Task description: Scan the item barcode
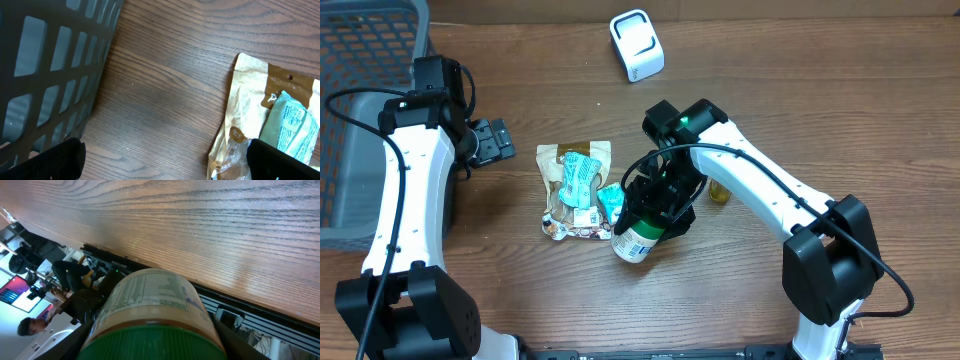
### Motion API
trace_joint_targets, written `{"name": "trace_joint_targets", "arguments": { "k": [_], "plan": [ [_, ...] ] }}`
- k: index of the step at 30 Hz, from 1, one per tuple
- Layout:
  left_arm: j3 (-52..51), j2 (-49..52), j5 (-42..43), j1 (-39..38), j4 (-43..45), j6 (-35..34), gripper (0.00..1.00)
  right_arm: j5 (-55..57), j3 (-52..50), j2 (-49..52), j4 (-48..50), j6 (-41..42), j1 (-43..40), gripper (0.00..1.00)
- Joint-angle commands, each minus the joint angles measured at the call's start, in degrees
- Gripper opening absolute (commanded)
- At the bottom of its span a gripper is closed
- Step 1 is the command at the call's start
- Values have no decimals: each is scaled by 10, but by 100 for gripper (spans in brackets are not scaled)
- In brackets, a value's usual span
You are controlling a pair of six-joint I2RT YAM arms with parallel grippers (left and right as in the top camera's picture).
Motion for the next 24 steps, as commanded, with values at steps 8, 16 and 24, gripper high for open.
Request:
{"name": "trace_joint_targets", "arguments": {
  "k": [8,16,24],
  "plan": [
    [12,-9,-7,1,0,8,100,-38,12,-8,-2,0,-1,21],
    [12,-9,-7,1,0,8,99,-59,12,-8,-2,0,-1,20],
    [12,-9,-7,1,0,8,100,-13,12,-8,16,0,-1,19]
  ]
}}
